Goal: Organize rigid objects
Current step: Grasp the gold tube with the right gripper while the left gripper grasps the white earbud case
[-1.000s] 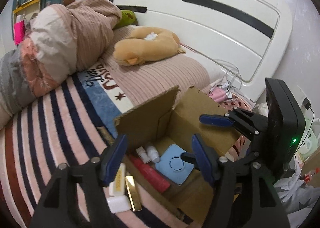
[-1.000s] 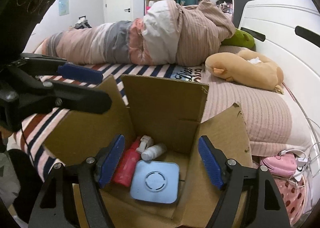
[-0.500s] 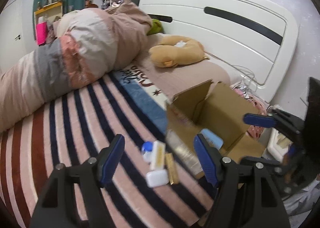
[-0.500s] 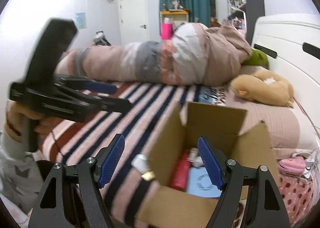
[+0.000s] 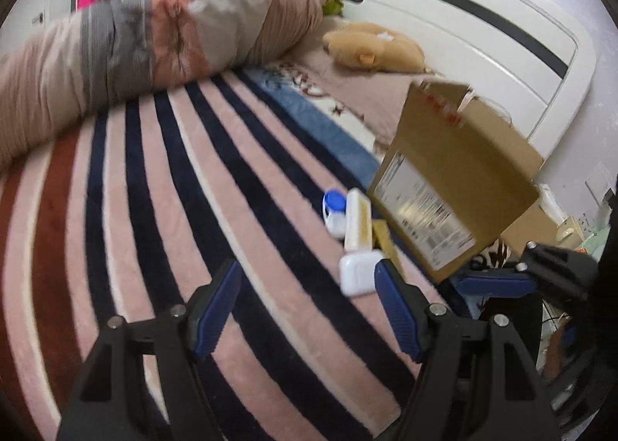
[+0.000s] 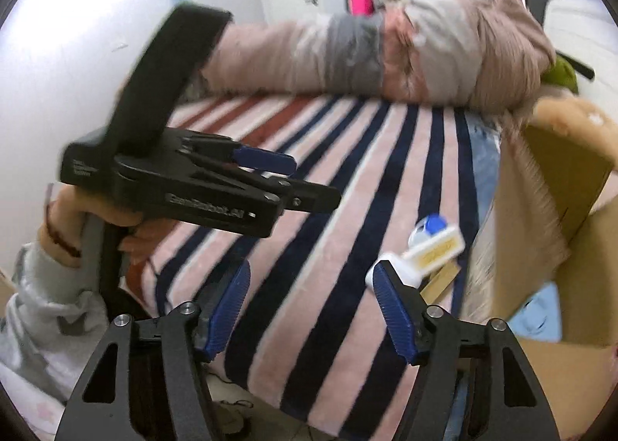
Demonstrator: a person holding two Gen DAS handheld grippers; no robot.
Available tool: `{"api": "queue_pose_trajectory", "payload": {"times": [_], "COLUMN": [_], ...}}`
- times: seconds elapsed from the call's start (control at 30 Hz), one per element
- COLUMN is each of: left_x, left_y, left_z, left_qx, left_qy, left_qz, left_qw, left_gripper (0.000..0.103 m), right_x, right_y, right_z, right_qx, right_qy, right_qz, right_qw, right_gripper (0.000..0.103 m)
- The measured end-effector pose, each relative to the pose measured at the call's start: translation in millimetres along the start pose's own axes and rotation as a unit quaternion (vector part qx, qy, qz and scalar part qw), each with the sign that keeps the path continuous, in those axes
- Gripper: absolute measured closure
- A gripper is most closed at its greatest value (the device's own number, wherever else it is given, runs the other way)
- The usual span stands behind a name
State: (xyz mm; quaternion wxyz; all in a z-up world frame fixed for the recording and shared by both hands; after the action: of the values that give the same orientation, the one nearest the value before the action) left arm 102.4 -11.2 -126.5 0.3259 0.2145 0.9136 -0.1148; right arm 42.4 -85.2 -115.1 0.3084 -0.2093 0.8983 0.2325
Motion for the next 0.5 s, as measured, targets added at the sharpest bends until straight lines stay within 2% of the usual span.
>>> {"api": "queue_pose_trajectory", "payload": {"times": [0.2,0.27,0.3,0.33,0.4,0.5], "left_x": [5.6,5.3,6.5,9.0,13.1,13.7], "left_y": [3.1,-1.1,-2.7,-5.1,-7.5,-9.8], "left_z": [33.5,42.4,46.5,51.2,59.9,75.0], "left_qx": [0.032,0.039,0.044,0.049,0.052,0.062], "left_qy": [0.014,0.016,0.019,0.023,0.033,0.044], "left_qz": [-0.018,-0.01,-0.008,-0.007,-0.01,-0.027], "left_qw": [0.9992,0.9991,0.9988,0.9985,0.998,0.9967], "left_gripper": [0.035,0.035,0.035,0.035,0.035,0.035], "right_x": [17.6,20.8,21.0,20.9,21.8,20.1], "right_y": [-43.7,-59.1,-63.5,-69.5,-77.7,-85.3], "right_z": [51.9,59.2,60.8,62.2,65.2,66.7], "right_qx": [0.095,0.119,0.126,0.133,0.123,0.132], "right_qy": [0.012,0.008,0.007,0.004,0.013,0.013], "right_qz": [0.056,0.072,0.073,0.078,0.096,0.095], "right_qw": [0.994,0.99,0.989,0.988,0.988,0.987], "right_gripper": [0.06,0.06,0.06,0.07,0.075,0.076]}}
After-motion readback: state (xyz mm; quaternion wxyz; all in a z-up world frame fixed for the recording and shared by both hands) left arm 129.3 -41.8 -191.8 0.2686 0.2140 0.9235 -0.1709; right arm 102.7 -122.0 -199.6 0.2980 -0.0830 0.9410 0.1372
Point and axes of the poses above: each gripper's, at about its wrist camera, not at the fingertips, and z roughly the way its jaws point, y to its left, x to its underside, the point moved 7 cm from there along z, roughly the way its jaws point, and after that the axes turned 14 degrees about z, right-handed, at the moved point
